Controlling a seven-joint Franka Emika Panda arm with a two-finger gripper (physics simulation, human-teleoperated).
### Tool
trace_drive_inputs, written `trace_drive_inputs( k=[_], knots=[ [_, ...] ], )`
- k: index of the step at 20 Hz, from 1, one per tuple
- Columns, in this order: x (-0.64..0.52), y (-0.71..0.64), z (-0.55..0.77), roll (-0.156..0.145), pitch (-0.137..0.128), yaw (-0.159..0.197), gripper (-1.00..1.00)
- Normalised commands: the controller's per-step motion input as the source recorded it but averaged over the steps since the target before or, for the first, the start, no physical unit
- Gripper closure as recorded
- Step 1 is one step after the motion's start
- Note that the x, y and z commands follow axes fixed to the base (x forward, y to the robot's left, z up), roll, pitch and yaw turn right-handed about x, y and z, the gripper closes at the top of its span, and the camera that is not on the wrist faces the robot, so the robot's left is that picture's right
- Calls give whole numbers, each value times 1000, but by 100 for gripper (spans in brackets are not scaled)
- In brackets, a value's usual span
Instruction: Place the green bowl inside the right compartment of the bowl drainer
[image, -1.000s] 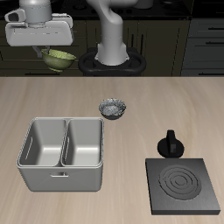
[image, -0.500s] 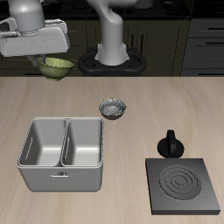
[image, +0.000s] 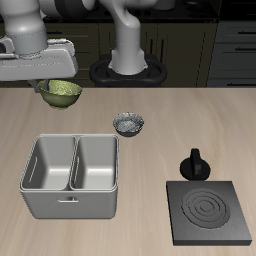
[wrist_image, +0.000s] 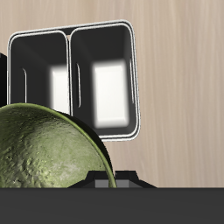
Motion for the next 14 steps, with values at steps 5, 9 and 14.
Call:
trace_drive_inputs(
  k=[5,9,14],
  knots=[
    [309,46,-88,-12,41,10,100],
    [280,100,-58,29,14,1,100],
    [241,55,-35,5,26,1,100]
  ],
)
